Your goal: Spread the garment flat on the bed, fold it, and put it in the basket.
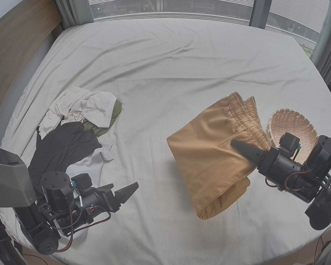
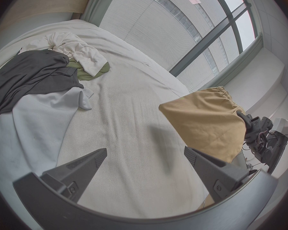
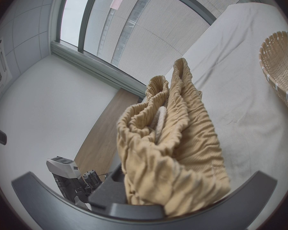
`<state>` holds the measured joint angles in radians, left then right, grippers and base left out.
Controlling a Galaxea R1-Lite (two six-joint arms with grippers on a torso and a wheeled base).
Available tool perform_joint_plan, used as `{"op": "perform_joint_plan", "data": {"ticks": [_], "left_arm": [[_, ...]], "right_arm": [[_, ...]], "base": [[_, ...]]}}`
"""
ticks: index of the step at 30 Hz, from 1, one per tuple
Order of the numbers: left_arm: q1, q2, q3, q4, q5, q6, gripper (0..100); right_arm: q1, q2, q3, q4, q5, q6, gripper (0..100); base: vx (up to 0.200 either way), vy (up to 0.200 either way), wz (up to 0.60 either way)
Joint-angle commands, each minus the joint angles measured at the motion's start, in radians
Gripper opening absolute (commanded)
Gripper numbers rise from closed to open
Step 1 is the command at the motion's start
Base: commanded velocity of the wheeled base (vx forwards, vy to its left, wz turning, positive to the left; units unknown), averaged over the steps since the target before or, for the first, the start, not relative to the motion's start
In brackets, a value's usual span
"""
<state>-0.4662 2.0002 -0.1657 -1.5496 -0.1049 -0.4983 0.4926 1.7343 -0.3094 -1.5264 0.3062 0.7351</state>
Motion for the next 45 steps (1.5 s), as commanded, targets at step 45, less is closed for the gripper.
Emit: {"op": "perform_joint_plan", "data": {"ticks": [45], "left_arm": [[-0.002, 0.003, 0.0, -0.001, 0.002, -0.002, 100]], "right_arm": [[-0.694, 0.01, -0.106, 0.031, -0.006, -0.401, 0]], "base": [[0.0, 0.0, 0.0]]}}
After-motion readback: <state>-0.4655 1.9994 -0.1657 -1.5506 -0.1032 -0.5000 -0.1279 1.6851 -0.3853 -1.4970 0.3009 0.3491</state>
